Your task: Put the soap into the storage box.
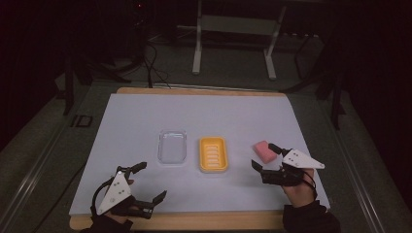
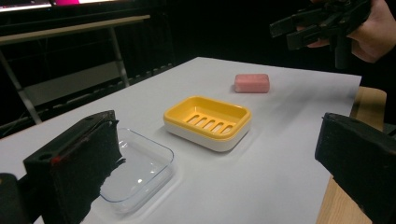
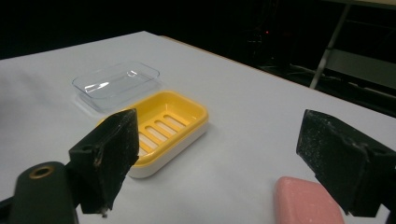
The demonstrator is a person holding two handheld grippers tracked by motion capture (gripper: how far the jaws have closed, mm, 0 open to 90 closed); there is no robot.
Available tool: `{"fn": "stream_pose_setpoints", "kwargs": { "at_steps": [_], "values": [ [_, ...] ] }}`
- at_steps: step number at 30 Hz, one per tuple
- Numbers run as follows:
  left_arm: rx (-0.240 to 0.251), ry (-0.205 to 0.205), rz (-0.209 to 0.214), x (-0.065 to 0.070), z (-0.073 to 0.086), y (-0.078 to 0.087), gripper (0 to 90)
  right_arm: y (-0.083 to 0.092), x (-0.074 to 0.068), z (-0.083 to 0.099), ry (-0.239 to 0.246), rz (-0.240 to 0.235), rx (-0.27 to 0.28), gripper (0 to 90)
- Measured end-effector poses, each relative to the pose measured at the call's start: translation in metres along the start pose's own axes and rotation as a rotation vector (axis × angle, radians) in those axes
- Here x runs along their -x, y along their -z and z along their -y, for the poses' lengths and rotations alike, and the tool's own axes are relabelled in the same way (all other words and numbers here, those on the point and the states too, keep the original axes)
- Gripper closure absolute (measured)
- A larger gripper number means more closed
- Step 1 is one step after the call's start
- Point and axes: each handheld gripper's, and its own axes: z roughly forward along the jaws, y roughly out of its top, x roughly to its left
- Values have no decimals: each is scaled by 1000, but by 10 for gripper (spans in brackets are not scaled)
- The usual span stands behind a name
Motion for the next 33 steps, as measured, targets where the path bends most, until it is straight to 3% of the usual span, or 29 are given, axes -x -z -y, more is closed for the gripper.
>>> {"fn": "stream_pose_setpoints", "kwargs": {
  "at_steps": [4, 10, 14, 16, 17, 19, 24, 28, 33],
  "values": [
    [1, -2, 2, 1, 0, 0, 7, 1, 1, -2, 10, -12, -5, 129],
    [-2, -4, 5, 1, 0, 0, 6, -2, 4, -2, 45, -2, -58, 129],
    [-5, -11, 3, 2, 0, 0, 6, -5, 5, -4, 0, 43, -128, 135],
    [-7, -14, 3, 2, 0, 0, 6, -6, 5, -5, -8, 48, -133, 135],
    [-9, -16, 3, 2, 0, 0, 6, -7, 7, -6, -51, 52, -171, 135],
    [-10, -17, 2, 2, 0, 0, 7, -8, 9, -7, -87, 38, -206, 135],
    [-14, -20, 0, 3, 0, -1, 6, -10, 15, -8, -65, 40, -309, 131],
    [-15, -22, 1, 3, 0, -1, 6, -6, 20, -12, -80, 40, -336, 130],
    [-16, -23, 1, 3, 0, -1, 6, -6, 27, -13, -127, -3, -441, 130]
  ]
}}
